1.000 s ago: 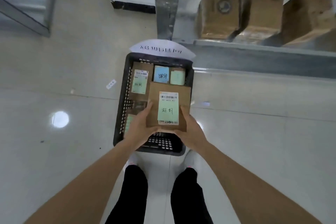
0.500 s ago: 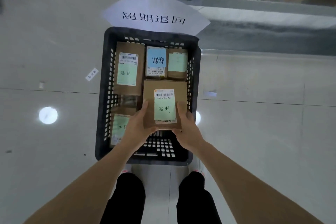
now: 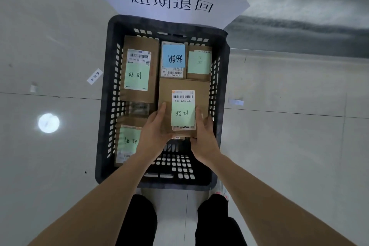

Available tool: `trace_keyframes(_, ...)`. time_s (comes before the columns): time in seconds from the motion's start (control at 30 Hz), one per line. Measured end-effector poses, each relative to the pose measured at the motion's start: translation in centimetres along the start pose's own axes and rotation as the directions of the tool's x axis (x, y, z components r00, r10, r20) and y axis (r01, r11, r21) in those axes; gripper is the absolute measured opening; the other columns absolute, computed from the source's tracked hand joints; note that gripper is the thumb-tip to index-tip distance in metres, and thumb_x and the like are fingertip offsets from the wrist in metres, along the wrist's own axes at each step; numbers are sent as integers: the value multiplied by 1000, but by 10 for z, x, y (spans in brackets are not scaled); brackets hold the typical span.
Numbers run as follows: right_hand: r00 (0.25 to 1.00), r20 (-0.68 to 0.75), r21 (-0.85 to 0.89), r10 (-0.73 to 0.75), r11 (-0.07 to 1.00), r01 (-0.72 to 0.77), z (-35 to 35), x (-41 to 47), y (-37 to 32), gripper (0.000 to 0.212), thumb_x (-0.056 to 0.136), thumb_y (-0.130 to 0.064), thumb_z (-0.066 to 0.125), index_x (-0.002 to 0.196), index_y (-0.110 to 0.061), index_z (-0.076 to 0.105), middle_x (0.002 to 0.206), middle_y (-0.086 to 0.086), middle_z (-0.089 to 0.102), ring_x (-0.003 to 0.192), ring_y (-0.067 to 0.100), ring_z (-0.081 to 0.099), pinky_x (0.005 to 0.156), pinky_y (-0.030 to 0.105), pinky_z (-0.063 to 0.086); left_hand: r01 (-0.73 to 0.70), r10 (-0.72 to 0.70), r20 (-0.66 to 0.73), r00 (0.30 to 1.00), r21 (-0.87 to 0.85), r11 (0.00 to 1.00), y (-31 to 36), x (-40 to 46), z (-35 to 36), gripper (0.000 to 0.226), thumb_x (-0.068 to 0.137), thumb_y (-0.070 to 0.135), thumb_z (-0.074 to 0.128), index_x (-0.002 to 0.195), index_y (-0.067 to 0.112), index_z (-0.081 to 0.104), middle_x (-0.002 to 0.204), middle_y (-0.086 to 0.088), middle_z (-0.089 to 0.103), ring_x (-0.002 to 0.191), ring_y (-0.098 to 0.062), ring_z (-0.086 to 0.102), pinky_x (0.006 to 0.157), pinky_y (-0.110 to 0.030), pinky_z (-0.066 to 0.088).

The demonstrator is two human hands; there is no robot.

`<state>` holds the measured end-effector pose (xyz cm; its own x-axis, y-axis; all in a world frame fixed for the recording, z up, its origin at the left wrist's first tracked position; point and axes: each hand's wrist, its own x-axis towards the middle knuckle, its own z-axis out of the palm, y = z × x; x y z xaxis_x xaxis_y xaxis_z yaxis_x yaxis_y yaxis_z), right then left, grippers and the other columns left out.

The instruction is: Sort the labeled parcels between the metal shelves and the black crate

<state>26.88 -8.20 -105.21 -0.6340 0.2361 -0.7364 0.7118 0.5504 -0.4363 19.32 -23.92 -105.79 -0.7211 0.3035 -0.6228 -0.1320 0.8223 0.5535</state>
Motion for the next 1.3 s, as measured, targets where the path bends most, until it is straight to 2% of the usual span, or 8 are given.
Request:
trace_keyframes(0.17,999,-46,-84,-4,996,0,-11,-4,-10,96,92,4,58,163,-29,4,168,8,-13,157,27,-1,117,35,32,16,-18,28,999,43,999,7,-5,-6,109,78,23,82,158,33,8,156,-5,34,132,-26,47,108,-39,41)
trace_keyframes(0.27,999,-32,-87,-5,996,2,-28,-11,-27,94,91,1,58,162,-35,8,169,4,-3,155,27,6,120,36,26,46,-48,28,998,60,997,26,-9,-16,104,75,29,82,154,41,16,158,-6,30,135,-31,45,102,-48,48)
trace_keyframes(0.4,998,-26,-52,-49,998,47,-64,-31,-46,91,91,4,55,162,-31,12,169,0,6,148,31,31,111,42,45,3,-5,11,1000,139,990,59,-25,-41,79,80,24,79,145,31,34,151,5,37,131,-24,49,94,-40,51)
trace_keyframes(0.53,999,-16,-107,-35,994,33,-106,-66,-56,85,97,-4,57,165,-26,9,172,-2,3,157,22,11,123,40,30,-5,7,-10,1000,236,972,88,-50,-81,78,85,35,74,150,26,32,158,5,30,141,-24,39,106,-45,45)
trace_keyframes(0.67,998,-35,-181,-50,983,43,-162,-117,-69,76,103,-21,54,165,-26,10,172,-3,4,158,21,9,125,39,20,-53,63,-30,998,252,966,129,-81,-131,78,88,43,69,153,37,26,163,9,21,147,-22,28,112,-47,37)
trace_keyframes(0.93,981,-170,-277,-94,960,44,-315,-255,-127,78,103,-39,55,165,-30,8,172,-5,2,158,19,11,126,39,19,-275,299,-7,954,376,885,290,-175,-246,78,92,54,58,157,33,19,164,7,16,150,-21,22,119,-44,28)
trace_keyframes(1.1,926,-348,-276,-144,960,45,-419,-370,-173,75,101,-43,57,163,-33,15,171,-4,11,155,23,20,123,41,27,-462,503,-27,864,356,813,409,-256,-312,73,92,56,58,154,31,29,161,8,28,147,-17,28,118,-39,28)
trace_keyframes(1.3,867,-462,-277,-190,959,62,-509,-495,-203,72,99,-42,59,161,-32,23,168,-3,24,149,27,33,117,44,36,-568,643,-33,765,436,698,520,-354,-353,74,91,61,54,153,29,30,153,9,41,137,-13,42,109,-36,38)
